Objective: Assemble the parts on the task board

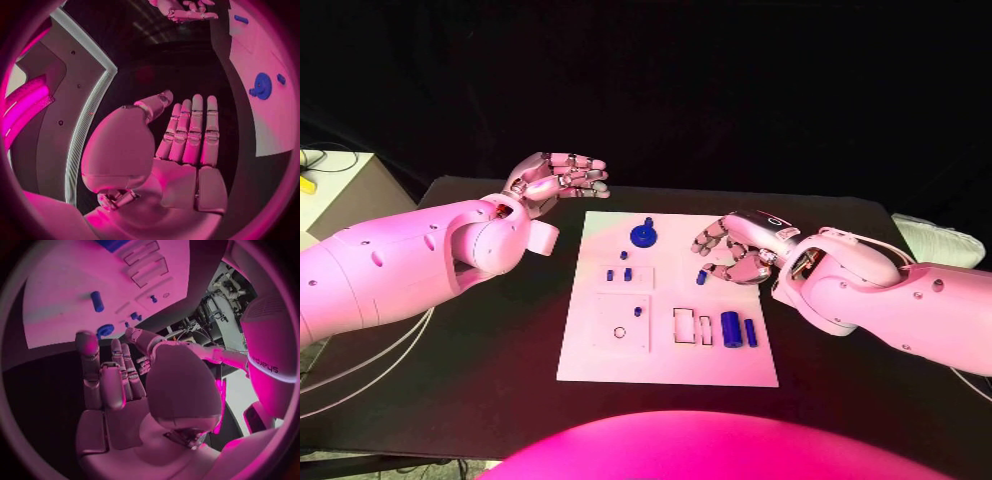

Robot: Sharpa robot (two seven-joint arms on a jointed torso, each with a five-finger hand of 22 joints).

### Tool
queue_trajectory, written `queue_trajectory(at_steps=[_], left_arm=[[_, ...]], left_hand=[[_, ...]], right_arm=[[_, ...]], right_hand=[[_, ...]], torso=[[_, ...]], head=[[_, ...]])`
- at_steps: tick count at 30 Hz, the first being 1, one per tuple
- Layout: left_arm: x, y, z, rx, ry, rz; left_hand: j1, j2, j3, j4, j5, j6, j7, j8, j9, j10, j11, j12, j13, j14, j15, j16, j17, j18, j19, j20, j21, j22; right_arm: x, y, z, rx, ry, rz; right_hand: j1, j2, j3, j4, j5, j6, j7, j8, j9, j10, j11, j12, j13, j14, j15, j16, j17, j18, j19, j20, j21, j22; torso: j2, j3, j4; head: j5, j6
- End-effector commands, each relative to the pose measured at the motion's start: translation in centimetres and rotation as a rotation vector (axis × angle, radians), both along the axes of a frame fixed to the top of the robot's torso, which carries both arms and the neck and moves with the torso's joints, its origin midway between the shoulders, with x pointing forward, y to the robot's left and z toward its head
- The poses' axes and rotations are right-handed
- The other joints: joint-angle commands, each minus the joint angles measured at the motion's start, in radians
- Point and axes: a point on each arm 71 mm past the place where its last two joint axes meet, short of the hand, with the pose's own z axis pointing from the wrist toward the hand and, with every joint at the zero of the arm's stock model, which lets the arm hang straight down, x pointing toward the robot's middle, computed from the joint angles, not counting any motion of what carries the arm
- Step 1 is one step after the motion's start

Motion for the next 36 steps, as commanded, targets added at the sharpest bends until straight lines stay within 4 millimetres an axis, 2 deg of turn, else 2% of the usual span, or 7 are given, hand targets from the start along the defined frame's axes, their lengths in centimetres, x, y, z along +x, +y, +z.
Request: queue_trajectory(at_steps=[1,9,16,21,36], left_arm=[[0.0,-0.2,0.1,-0.012,-0.004,-0.018],[0.0,-0.2,0.1,-0.012,-0.002,-0.020],[0.0,-0.2,0.1,-0.013,0.000,-0.023],[0.0,-0.2,0.1,-0.012,-0.001,-0.022],[0.0,-0.1,0.1,-0.012,-0.001,-0.021]], left_hand=[[0.000,0.007,-0.005,-0.001,0.004,-0.005,-0.001,0.004,-0.002,-0.004,-0.001,0.006,0.001,-0.005,0.002,0.003,0.001,0.010,-0.004,0.002,0.003,0.001],[0.000,0.007,-0.005,-0.001,0.004,-0.005,-0.001,0.004,-0.002,-0.004,-0.001,0.006,0.001,-0.005,0.002,0.003,0.001,0.010,-0.004,0.002,0.003,0.001],[0.000,0.006,-0.005,-0.002,0.004,-0.006,-0.001,0.005,-0.002,-0.005,0.000,0.007,0.001,-0.006,0.002,0.005,0.002,0.010,-0.004,0.002,0.004,0.001],[0.000,0.006,-0.005,-0.002,0.004,-0.006,-0.001,0.005,-0.002,-0.005,0.000,0.007,0.001,-0.006,0.002,0.005,0.002,0.010,-0.004,0.002,0.004,0.001],[0.000,0.006,-0.005,-0.002,0.004,-0.006,-0.001,0.005,-0.002,-0.005,0.000,0.007,0.001,-0.006,0.002,0.005,0.002,0.010,-0.004,0.002,0.004,0.001]], right_arm=[[0.1,0.0,-0.5,-0.060,0.026,0.048],[1.3,-0.1,-1.4,-0.177,0.020,0.028],[1.7,0.5,-2.4,-0.223,0.039,0.031],[1.9,0.7,-3.1,-0.250,0.051,0.026],[1.8,1.4,-4.2,-0.276,0.067,0.028]], right_hand=[[0.002,-0.013,-0.012,0.001,0.004,-0.011,-0.001,-0.005,-0.002,-0.005,-0.002,0.003,-0.001,0.016,0.005,0.007,0.003,-0.007,0.008,-0.001,0.004,0.001],[0.002,-0.021,-0.051,0.011,-0.012,-0.028,-0.007,-0.015,-0.008,-0.036,-0.004,-0.007,-0.002,0.014,0.005,0.007,-0.001,-0.003,-0.001,-0.001,-0.020,-0.018],[0.009,-0.016,-0.056,0.011,-0.010,-0.023,-0.010,-0.013,-0.008,-0.035,-0.005,-0.003,-0.001,0.015,0.004,0.008,0.001,-0.002,-0.001,-0.001,-0.021,-0.018],[0.013,-0.010,-0.058,0.014,-0.009,-0.017,-0.012,-0.010,-0.007,-0.028,-0.006,0.002,0.001,0.015,0.003,0.008,0.002,-0.002,-0.001,-0.002,-0.023,-0.019],[0.015,0.008,-0.050,0.027,-0.004,0.014,-0.010,0.003,-0.004,0.000,-0.008,0.021,0.002,0.015,0.001,0.011,0.006,-0.003,0.004,-0.003,-0.020,-0.013]], torso=[[0.001,0.0010,0.0007],[0.003,0.0009,0.0011],[0.003,0.0018,0.0015],[0.002,0.0004,0.0008],[0.002,0.0004,-0.0006]], head=[[0.001,0.000],[0.003,0.000],[0.005,0.000],[0.005,0.000],[0.007,0.000]])
